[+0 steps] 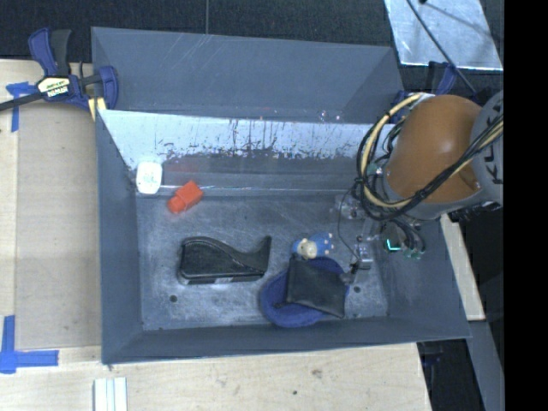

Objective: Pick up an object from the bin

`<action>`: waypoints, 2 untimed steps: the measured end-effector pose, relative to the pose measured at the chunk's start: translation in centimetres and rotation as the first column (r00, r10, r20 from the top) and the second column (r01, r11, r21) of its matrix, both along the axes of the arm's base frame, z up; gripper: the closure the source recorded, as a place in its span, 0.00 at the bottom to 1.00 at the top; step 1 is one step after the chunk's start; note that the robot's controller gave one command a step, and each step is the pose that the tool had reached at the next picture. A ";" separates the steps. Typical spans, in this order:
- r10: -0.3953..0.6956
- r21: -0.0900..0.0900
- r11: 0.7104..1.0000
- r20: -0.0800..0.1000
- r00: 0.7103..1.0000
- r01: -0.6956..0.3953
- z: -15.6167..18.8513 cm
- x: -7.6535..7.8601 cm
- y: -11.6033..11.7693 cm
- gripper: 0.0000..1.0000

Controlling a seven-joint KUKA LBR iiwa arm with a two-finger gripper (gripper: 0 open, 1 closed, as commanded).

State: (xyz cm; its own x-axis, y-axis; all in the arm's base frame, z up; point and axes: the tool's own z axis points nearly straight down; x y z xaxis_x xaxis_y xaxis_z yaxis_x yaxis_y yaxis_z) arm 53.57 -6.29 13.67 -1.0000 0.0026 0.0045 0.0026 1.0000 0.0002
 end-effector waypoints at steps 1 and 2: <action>0.213 -0.007 0.977 0.019 0.977 -0.213 -6.2 -1.5 2.7 0.00; 0.214 -0.008 0.977 0.021 0.977 -0.214 -5.9 -1.4 2.8 1.00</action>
Offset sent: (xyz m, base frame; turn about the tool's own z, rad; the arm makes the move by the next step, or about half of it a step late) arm -0.0201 0.0300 -0.0667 -0.2164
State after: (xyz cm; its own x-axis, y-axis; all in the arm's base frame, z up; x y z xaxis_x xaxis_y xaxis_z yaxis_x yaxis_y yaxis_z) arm 52.18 -3.53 7.78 -0.9773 -0.2113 -0.0163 -0.2112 0.9774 -0.0074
